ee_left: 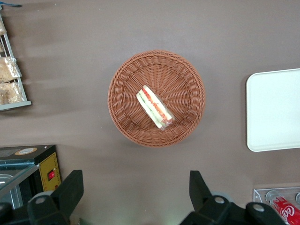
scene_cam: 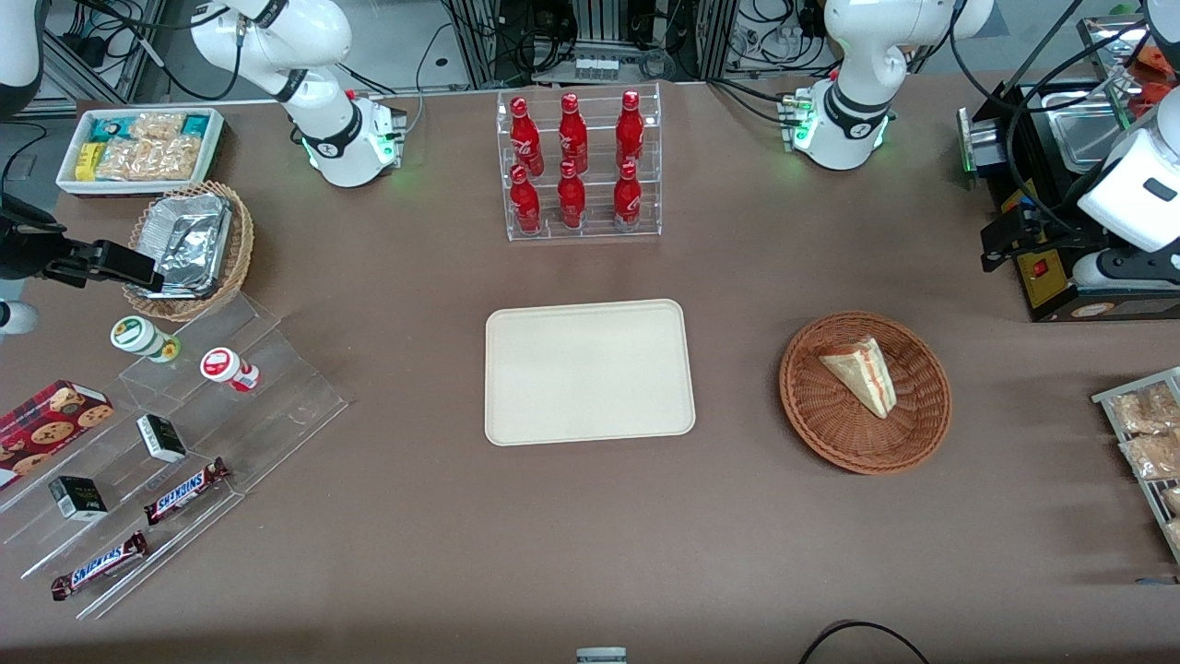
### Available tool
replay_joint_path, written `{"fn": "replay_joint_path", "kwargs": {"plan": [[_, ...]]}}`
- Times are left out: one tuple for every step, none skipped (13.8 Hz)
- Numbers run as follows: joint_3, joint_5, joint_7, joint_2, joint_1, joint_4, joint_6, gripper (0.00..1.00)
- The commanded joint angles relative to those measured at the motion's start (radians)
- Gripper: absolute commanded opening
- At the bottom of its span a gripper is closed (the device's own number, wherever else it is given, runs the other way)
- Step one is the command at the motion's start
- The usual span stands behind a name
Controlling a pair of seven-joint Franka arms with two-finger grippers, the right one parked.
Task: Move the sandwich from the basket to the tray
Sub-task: 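Move the left gripper down over the wrapped sandwich in the wicker basket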
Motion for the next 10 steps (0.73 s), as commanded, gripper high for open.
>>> {"fn": "replay_joint_path", "kwargs": {"plan": [[-0.005, 0.009, -0.014, -0.019, 0.002, 0.014, -0.024, 1.0], [-0.014, 0.01, -0.016, -0.01, 0.002, 0.014, -0.021, 1.0], [-0.02, 0.015, -0.016, -0.006, 0.002, 0.011, -0.013, 1.0], [-0.02, 0.015, -0.017, -0.001, 0.002, -0.001, 0.009, 1.0], [-0.02, 0.012, -0.019, 0.006, 0.002, -0.024, 0.049, 1.0], [-0.02, 0.012, -0.019, 0.008, 0.002, -0.067, 0.106, 1.0], [-0.02, 0.012, -0.025, 0.008, 0.0, -0.122, 0.187, 1.0], [-0.02, 0.012, -0.048, 0.007, 0.002, -0.17, 0.239, 1.0], [-0.022, 0.012, -0.081, 0.007, 0.0, -0.226, 0.305, 1.0], [-0.022, 0.01, -0.1, 0.007, 0.0, -0.278, 0.367, 1.0]]}}
